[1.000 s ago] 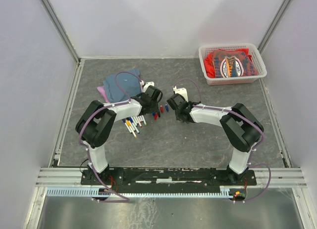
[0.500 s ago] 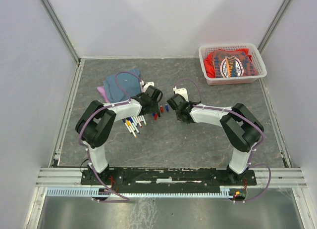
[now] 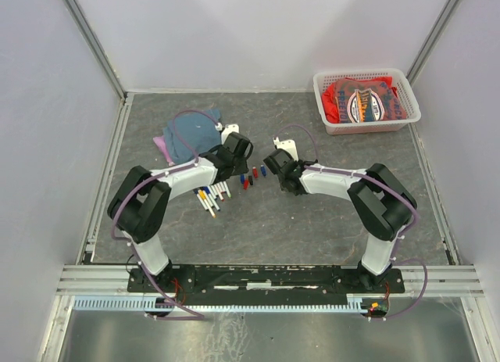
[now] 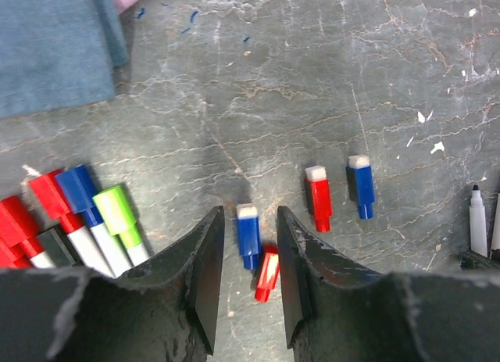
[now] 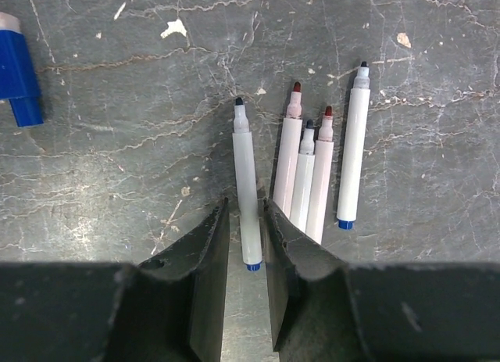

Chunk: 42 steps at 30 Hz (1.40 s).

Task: Open the pen caps
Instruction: Place the pen cap at the center of the board, then pick up the pen from the center of the board.

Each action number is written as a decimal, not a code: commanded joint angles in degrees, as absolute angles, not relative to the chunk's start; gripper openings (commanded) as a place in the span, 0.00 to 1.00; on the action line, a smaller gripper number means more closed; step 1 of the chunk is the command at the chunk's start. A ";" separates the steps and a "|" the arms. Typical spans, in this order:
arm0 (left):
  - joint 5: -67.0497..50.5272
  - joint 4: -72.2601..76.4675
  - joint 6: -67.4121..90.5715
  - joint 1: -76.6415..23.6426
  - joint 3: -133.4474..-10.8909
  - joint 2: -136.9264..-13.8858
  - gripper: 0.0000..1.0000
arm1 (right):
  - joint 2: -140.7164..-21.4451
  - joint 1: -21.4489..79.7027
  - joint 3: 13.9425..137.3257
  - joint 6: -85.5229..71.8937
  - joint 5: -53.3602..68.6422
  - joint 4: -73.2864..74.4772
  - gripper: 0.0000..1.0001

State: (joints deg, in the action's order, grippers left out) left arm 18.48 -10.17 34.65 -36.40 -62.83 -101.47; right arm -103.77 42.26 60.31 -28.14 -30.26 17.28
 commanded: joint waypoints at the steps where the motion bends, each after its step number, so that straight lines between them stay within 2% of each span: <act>1: 22.78 -7.78 35.16 -36.57 -60.37 -95.33 0.41 | -99.98 42.29 61.66 -27.10 -31.25 17.10 0.30; 14: 28.36 -4.53 39.96 -36.52 -51.39 -82.28 0.48 | -95.15 45.76 66.05 -25.41 -30.00 17.21 0.38; 18: 30.71 -2.84 42.77 -36.42 -46.43 -75.93 0.51 | -95.20 48.50 68.26 -24.89 -26.36 15.23 0.41; 27: 32.39 -2.74 46.07 -34.95 -37.81 -63.84 0.53 | -102.06 53.22 76.91 -25.79 -19.34 14.66 0.42; 32: 32.69 -3.40 48.44 -34.67 -34.33 -57.97 0.62 | -107.58 55.24 82.88 -26.52 -17.32 15.89 0.42; 36: 32.70 -3.56 49.89 -34.61 -32.28 -53.77 0.66 | -111.68 55.78 86.58 -27.04 -16.58 16.82 0.43; 42: 32.70 -4.06 50.31 -34.63 -30.84 -50.38 0.66 | -116.38 56.23 91.35 -27.58 -15.82 18.74 0.43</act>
State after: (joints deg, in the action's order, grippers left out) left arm 30.48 -5.54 47.66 -34.94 -31.62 -52.58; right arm -114.56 55.79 86.52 -26.74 -16.49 17.98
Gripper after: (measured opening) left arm 0.658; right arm 0.430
